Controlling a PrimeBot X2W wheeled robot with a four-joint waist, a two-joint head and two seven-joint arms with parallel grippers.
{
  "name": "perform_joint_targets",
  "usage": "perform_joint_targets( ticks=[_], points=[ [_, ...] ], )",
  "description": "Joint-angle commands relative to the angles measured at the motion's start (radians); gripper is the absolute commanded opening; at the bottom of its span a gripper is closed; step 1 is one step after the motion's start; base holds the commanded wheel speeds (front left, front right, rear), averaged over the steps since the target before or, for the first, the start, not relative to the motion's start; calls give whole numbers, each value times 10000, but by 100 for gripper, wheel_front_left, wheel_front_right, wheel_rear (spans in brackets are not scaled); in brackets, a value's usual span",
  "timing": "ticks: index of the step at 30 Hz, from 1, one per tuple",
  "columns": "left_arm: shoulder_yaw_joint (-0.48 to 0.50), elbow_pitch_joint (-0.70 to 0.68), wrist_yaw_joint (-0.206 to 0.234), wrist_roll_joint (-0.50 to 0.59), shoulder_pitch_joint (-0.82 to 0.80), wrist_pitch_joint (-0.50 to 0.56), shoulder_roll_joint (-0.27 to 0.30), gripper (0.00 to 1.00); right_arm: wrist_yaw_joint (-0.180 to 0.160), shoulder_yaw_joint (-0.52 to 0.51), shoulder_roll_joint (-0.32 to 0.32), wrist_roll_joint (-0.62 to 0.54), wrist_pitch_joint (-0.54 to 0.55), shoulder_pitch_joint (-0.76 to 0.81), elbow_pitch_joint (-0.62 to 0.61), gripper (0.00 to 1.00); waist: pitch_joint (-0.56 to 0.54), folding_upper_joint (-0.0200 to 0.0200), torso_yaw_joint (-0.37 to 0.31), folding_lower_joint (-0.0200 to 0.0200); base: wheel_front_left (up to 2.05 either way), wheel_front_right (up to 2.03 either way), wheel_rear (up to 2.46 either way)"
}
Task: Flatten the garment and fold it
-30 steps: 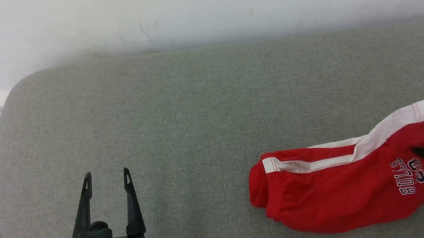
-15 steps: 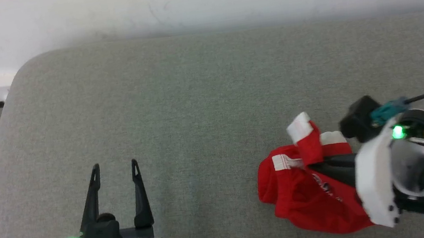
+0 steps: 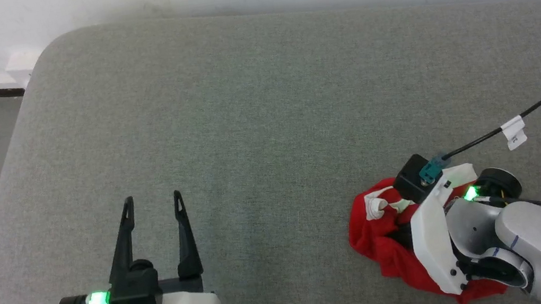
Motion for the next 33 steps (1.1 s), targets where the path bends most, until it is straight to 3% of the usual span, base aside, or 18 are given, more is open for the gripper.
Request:
perform_joint_targets(
  ticks=[1, 2, 3, 8, 14, 22, 27, 33],
  points=[
    [28, 18, 2, 135, -88, -47, -15, 100, -7, 253, 7, 29, -276, -121, 57, 7, -91, 0, -60, -1, 0, 0, 0],
    [41, 26, 4, 138, -56, -47, 0, 100, -7, 395, -100, -84, -602, -238, -52, 46, -151, 0, -92, -1, 0, 0, 0],
    [50, 44, 2, 142, -20, -47, 19, 100, -7, 463, -212, -153, -946, -323, -194, 100, -231, 0, -145, -1, 0, 0, 0],
    [154, 79, -10, 106, 236, -47, 135, 100, -7, -171, -749, -248, -2448, -523, -1272, 100, -648, 0, -602, -1, 0, 0, 0],
    [261, 30, -80, 48, 352, -47, 177, 100, -7, -2556, -951, -1511, -4810, -320, -2031, 100, -912, 0, -1184, -1, 0, 0, 0],
    [508, -67, -161, -63, 343, -47, 142, 100, -7, -6431, 787, -4491, -7819, 1695, -1586, 100, -1119, 0, -1592, -1, 0, 0, 0],
    [695, -175, -247, -141, 405, -47, 72, 100, -7, -8183, 2334, -5457, -8288, 3505, -1749, 100, -1185, 0, -1609, -1, 0, 0, 0],
    [857, -227, -405, -162, 560, -47, 15, 100, -7, -9625, 3964, -5787, -8310, 5315, -2923, 100, -1251, 0, -1575, -1, 0, 0, 0]
  ],
)
